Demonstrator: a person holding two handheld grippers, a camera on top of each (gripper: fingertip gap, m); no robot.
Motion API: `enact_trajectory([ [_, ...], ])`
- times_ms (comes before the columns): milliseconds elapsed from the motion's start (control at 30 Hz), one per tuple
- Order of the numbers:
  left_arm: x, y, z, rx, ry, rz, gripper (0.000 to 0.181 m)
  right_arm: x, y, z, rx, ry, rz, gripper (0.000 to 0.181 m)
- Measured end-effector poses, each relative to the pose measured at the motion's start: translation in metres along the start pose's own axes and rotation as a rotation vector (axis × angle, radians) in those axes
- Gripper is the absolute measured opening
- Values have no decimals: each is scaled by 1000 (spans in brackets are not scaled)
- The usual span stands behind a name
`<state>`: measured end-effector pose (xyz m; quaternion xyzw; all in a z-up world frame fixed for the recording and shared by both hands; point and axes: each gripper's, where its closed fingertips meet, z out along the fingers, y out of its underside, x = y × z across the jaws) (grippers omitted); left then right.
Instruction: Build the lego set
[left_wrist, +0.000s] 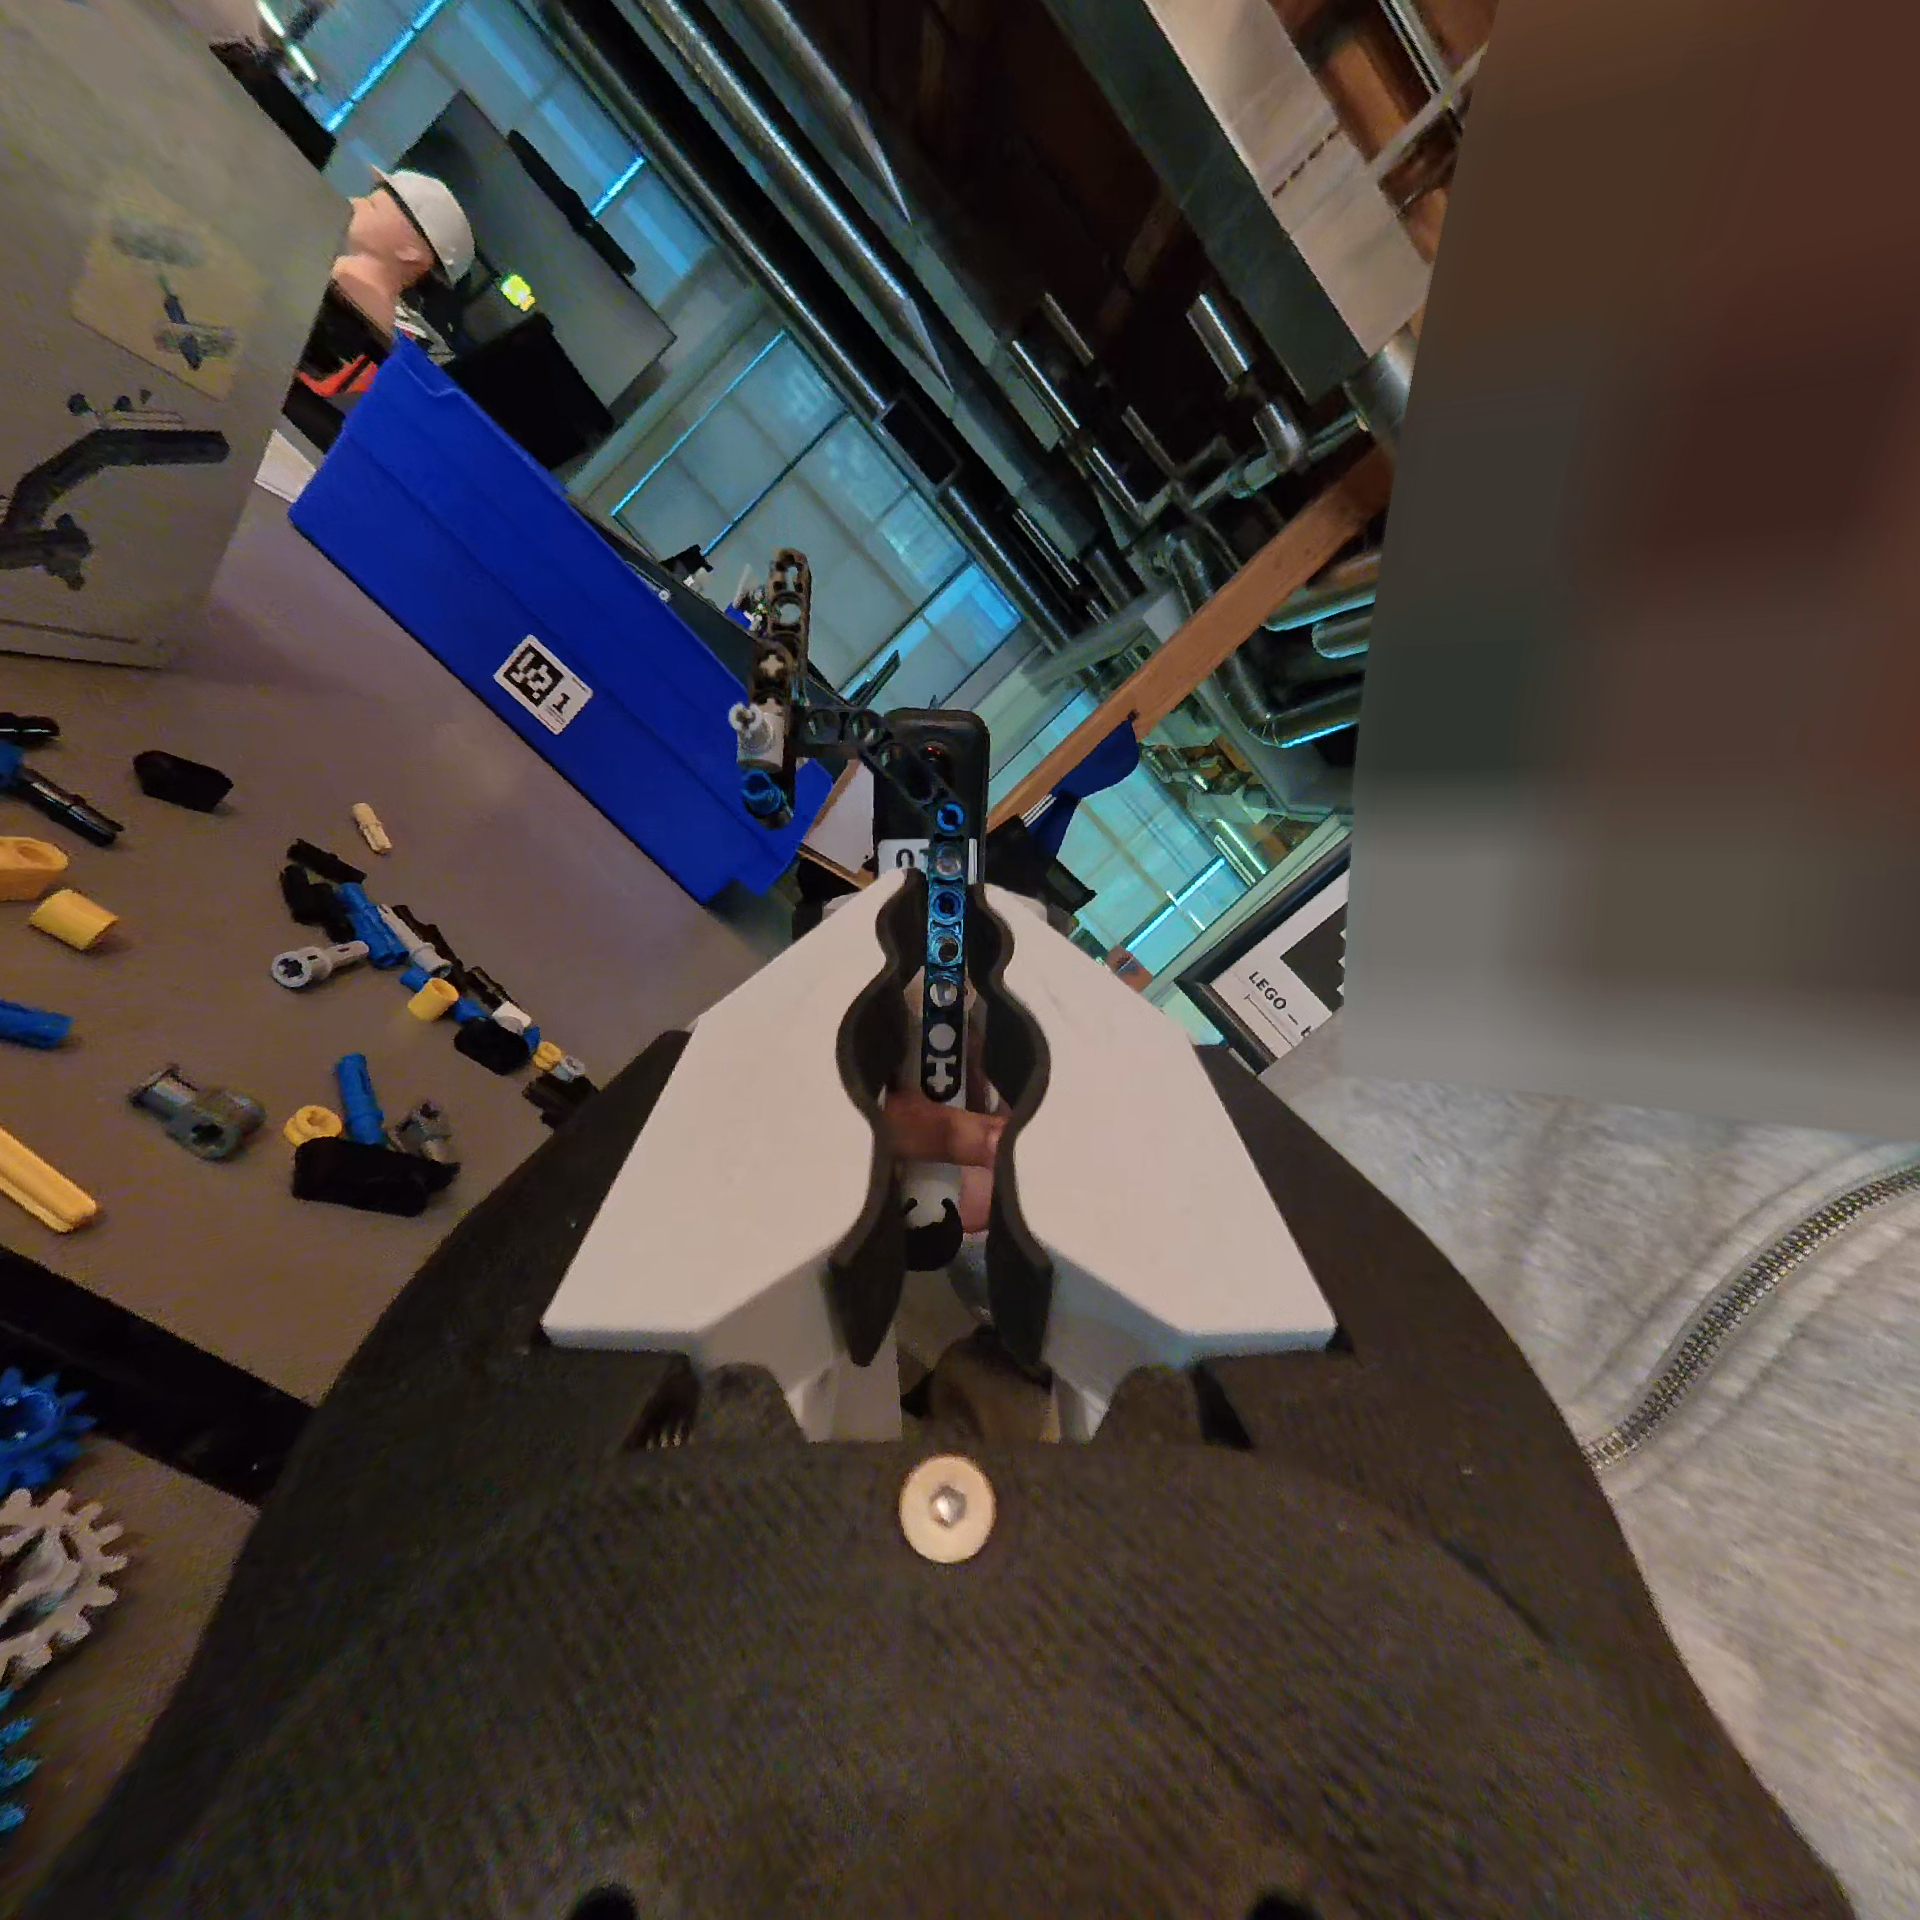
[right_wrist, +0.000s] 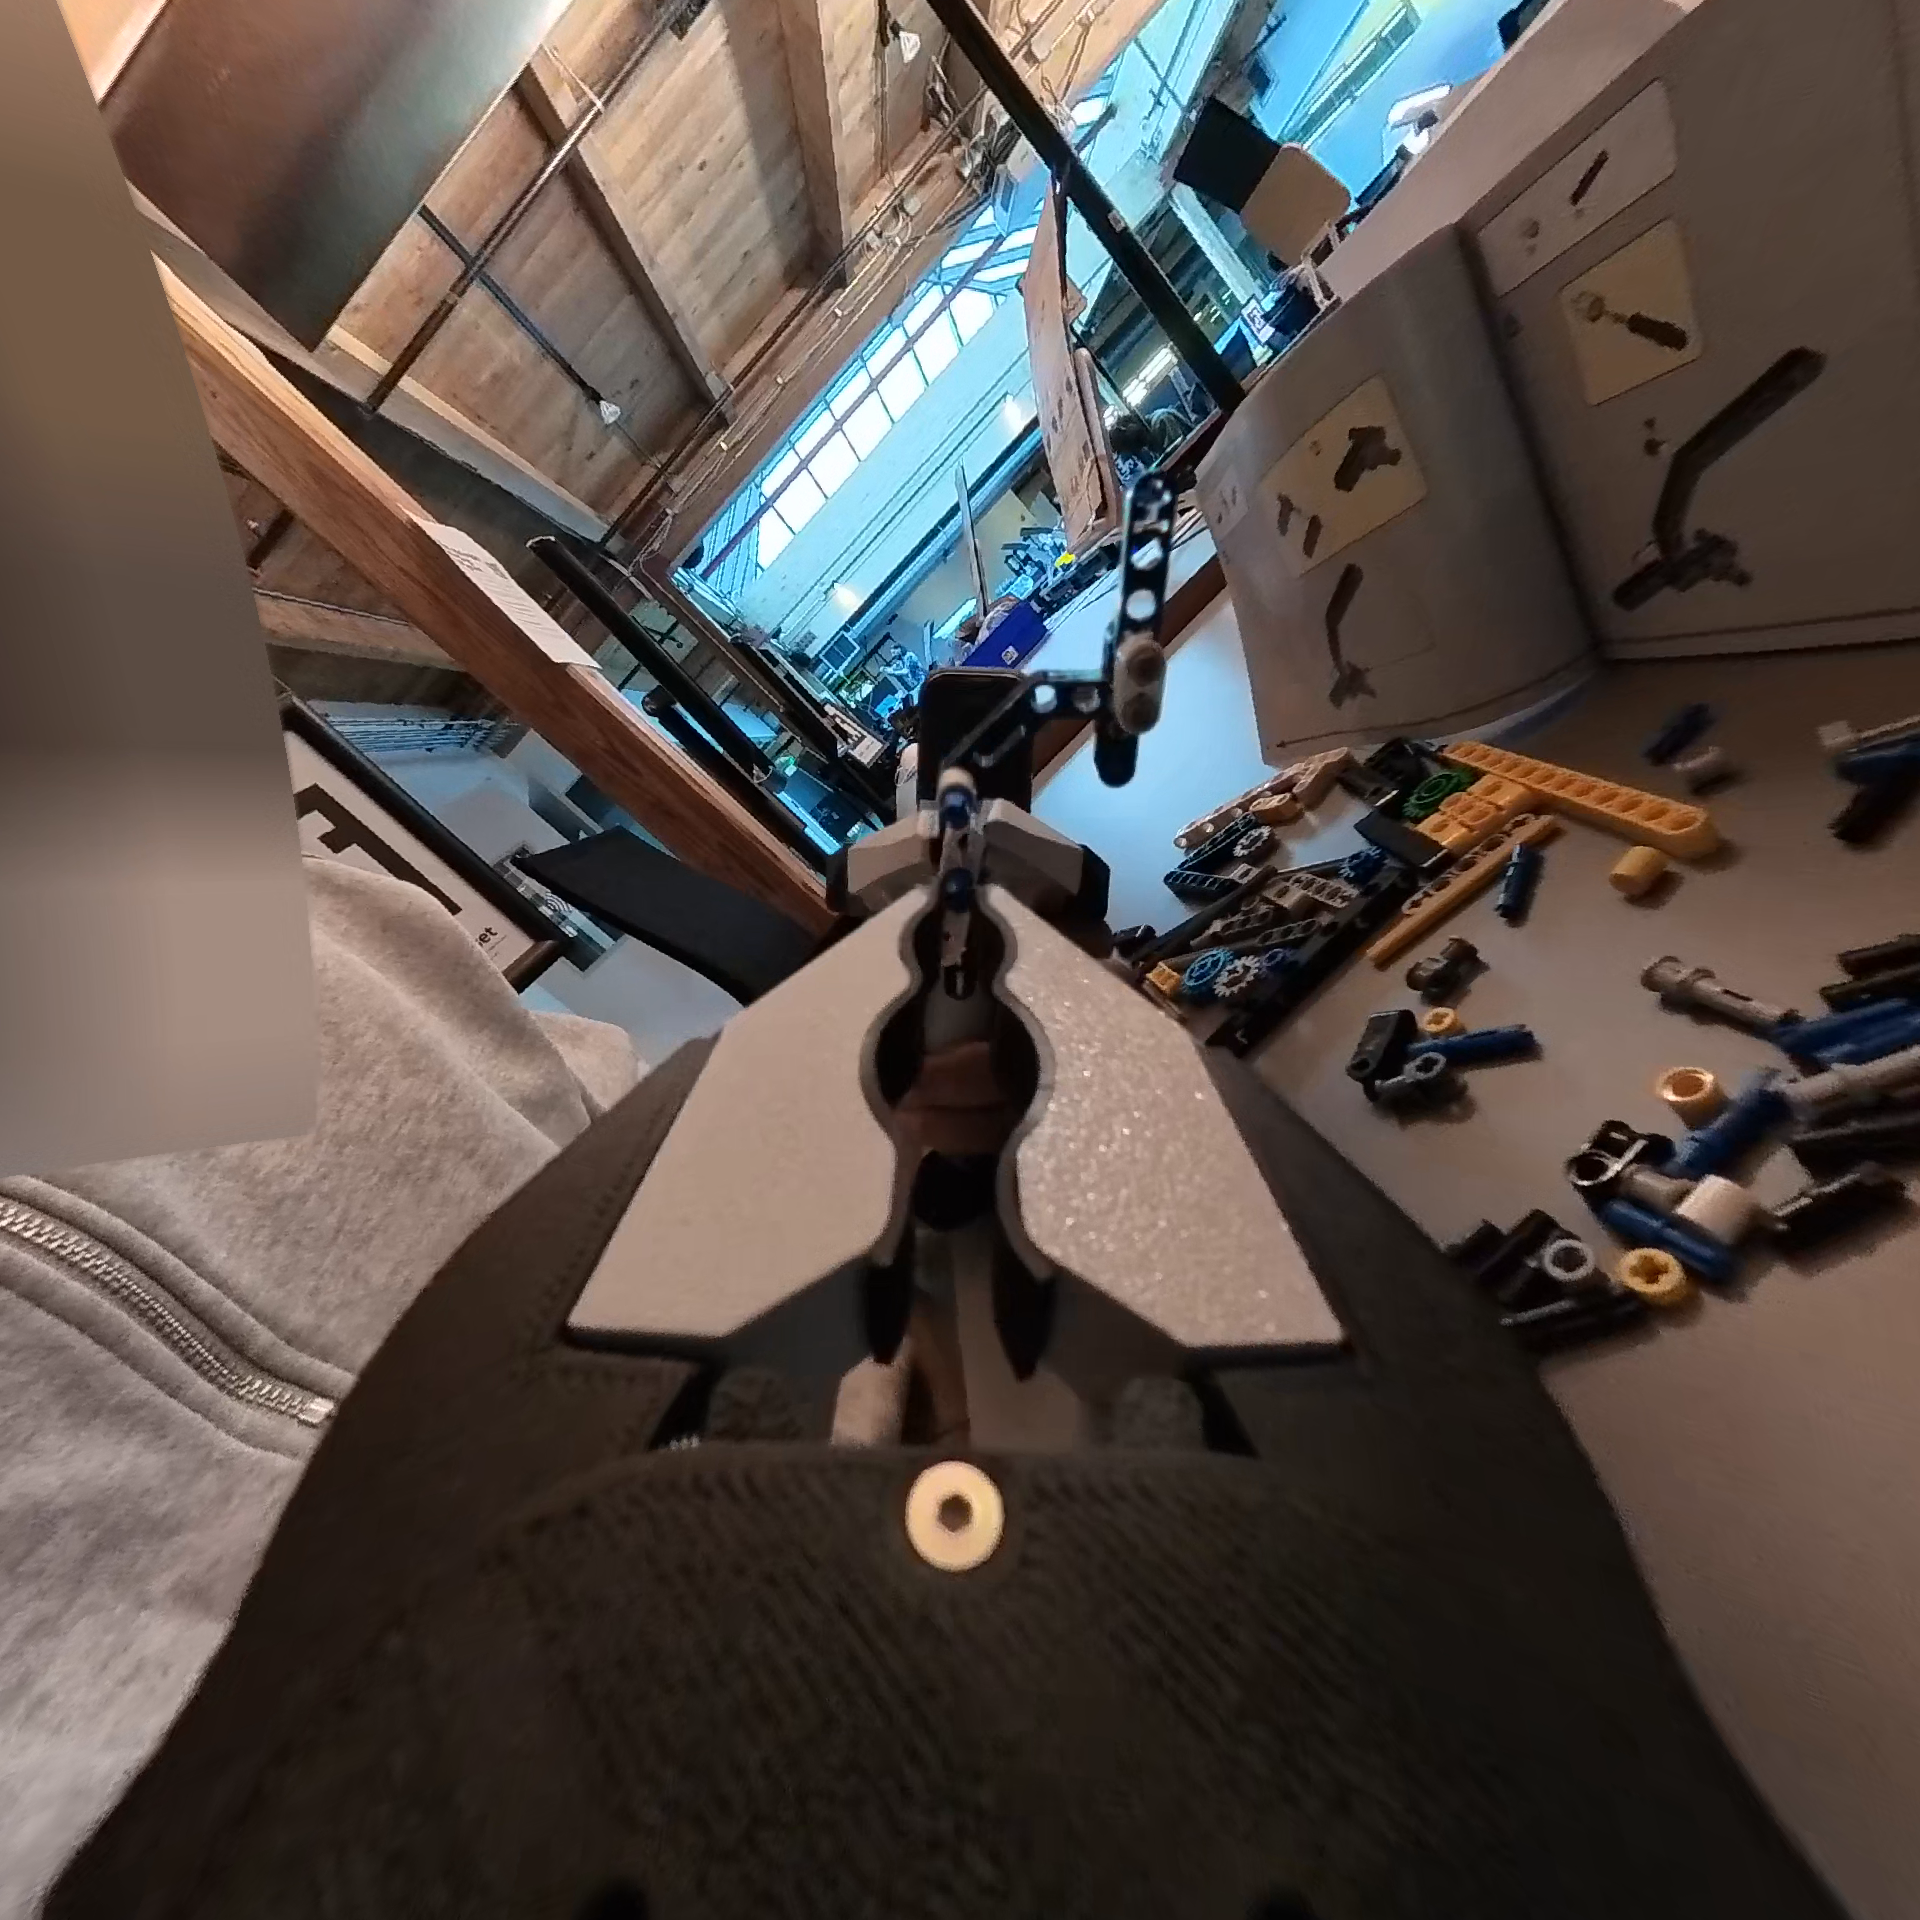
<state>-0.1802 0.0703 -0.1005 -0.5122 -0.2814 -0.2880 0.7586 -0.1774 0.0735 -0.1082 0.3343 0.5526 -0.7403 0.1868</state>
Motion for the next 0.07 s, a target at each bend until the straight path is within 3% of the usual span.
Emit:
enact_trajectory([
  [33, 0, 0, 0, -1, 0, -1, 5, 0, 0, 0, -3, 2, -5, 2],
  [67, 0, 1, 0, -4, 1, -3, 5, 0, 1, 0, -7, 3, -11, 2],
])
